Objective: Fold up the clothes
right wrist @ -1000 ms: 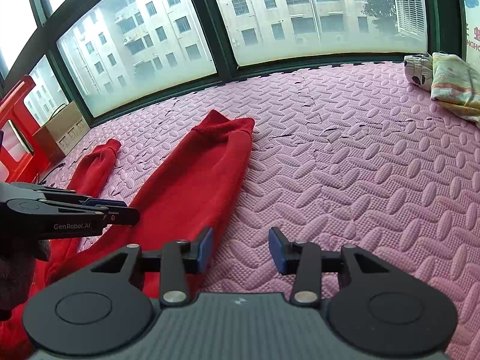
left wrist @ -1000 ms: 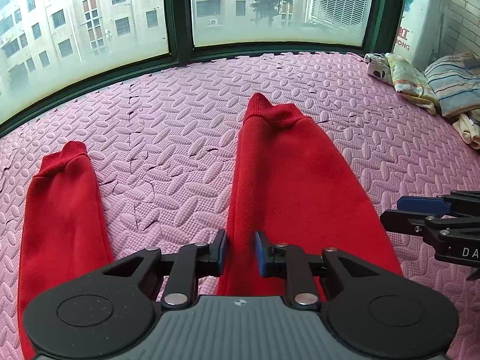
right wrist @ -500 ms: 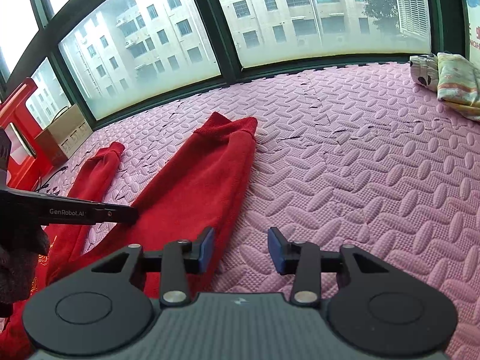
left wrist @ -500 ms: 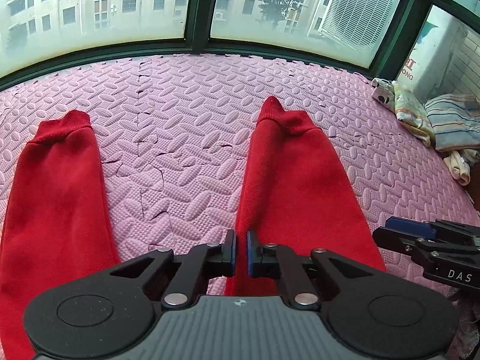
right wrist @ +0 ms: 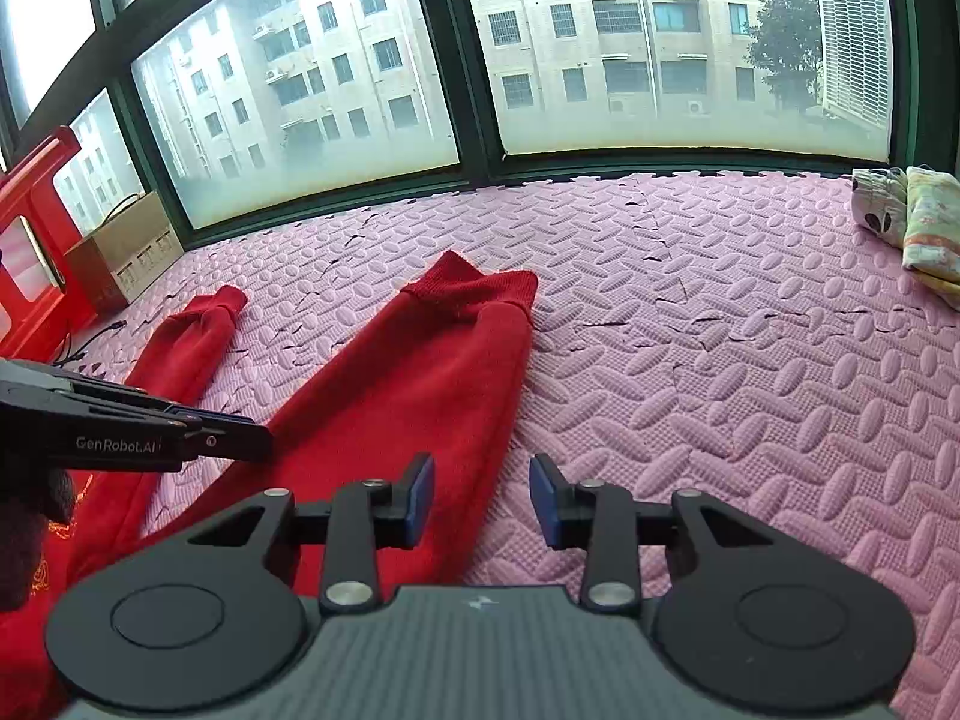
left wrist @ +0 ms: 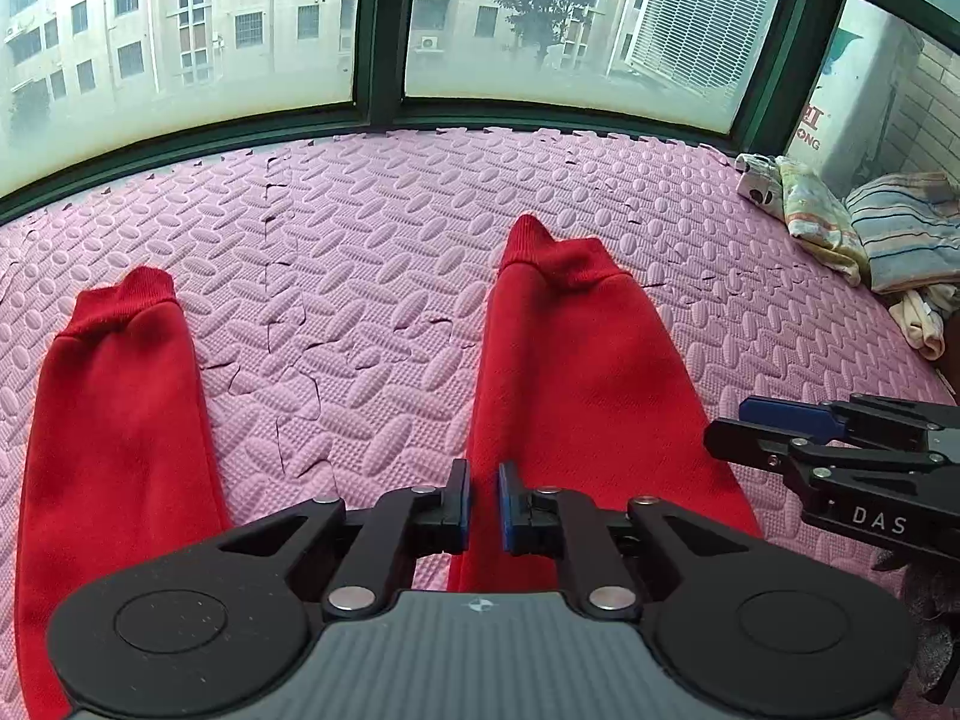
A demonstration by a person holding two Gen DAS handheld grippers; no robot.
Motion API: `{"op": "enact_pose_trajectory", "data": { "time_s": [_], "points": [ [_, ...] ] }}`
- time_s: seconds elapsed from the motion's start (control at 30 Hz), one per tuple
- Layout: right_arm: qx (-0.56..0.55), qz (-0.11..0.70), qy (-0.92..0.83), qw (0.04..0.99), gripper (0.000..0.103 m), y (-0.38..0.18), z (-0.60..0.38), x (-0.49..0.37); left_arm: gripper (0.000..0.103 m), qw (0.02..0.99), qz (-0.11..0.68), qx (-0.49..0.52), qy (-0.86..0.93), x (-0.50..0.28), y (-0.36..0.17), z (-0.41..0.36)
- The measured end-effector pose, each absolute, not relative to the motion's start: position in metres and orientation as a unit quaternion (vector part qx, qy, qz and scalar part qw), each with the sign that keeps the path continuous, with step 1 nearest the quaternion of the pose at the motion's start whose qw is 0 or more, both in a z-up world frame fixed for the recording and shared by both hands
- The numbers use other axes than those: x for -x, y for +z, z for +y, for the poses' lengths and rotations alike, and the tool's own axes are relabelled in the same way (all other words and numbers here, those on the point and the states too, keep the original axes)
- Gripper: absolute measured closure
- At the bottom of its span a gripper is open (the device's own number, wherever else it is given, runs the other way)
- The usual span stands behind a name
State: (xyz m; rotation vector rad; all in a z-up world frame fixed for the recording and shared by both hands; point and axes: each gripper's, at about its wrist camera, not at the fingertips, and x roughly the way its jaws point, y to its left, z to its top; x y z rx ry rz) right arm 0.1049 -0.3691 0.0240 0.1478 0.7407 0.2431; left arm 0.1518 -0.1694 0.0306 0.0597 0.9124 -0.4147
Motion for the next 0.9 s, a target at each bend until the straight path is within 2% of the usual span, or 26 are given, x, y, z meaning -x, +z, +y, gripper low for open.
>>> {"op": "enact_pose_trajectory", "data": {
  "time_s": [0.17, 0.5, 0.77, 0.9],
  "points": [
    [-0.076, 0.359, 0.132, 0.921, 0.076, 0.026, -0.365, -0.126, 0.091, 0.877, 0.437, -0.035, -0.197, -0.169, 0.029, -0.178],
    [-0.069, 0.375, 0.122, 0.916, 0.076, 0.018, -0.363, -0.162, 0.090, 0.877, 0.439, -0.039, -0.193, -0.210, 0.020, -0.191],
    [-0.048, 0.354, 0.125, 0.926, 0.076, 0.021, -0.357, -0.177, 0.090, 0.878, 0.433, -0.043, -0.198, -0.232, 0.018, -0.205],
    [-0.050, 0.353, 0.108, 0.928, 0.076, 0.021, -0.363, -0.181, 0.084, 0.878, 0.434, -0.040, -0.197, -0.235, 0.015, -0.202]
  ]
}}
